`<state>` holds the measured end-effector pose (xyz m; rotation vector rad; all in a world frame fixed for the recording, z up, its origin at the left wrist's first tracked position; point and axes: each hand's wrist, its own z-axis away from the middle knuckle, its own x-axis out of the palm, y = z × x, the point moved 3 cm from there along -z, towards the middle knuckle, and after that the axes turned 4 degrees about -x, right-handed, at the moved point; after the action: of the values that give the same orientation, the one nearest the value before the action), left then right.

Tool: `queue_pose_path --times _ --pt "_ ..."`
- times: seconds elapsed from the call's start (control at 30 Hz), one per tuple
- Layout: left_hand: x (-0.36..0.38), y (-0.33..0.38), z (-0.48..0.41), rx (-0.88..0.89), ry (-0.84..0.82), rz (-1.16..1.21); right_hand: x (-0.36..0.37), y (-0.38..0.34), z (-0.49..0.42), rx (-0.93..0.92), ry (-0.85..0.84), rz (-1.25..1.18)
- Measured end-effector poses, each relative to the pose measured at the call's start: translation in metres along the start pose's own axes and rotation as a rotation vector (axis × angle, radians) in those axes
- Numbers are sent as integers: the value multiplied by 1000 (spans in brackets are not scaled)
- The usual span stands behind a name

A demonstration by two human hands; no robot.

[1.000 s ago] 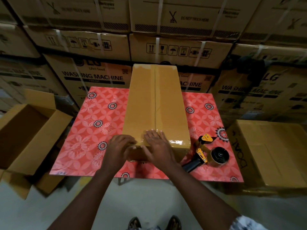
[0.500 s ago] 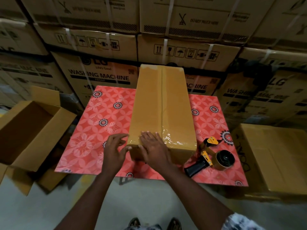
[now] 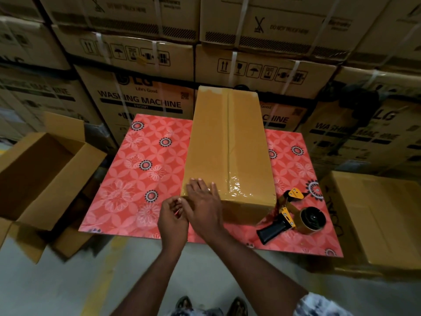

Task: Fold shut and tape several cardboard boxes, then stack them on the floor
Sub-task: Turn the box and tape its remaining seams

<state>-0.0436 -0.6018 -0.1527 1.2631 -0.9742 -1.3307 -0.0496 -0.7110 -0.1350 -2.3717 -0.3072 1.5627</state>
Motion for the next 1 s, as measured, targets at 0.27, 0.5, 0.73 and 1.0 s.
queue_pose_path --times 0.27,0.5,0.73,1.0 --pt "6 2 14 -183 -101 120 7 -3 4 56 129 15" --pt "-2 -13 -2 -294 -397 -8 11 -3 6 2 136 45" --pt "-19 -15 -23 -282 -170 132 4 0 8 -7 102 -27" --pt "-14 -21 -30 -225 -259 -8 5 2 9 -63 119 21"
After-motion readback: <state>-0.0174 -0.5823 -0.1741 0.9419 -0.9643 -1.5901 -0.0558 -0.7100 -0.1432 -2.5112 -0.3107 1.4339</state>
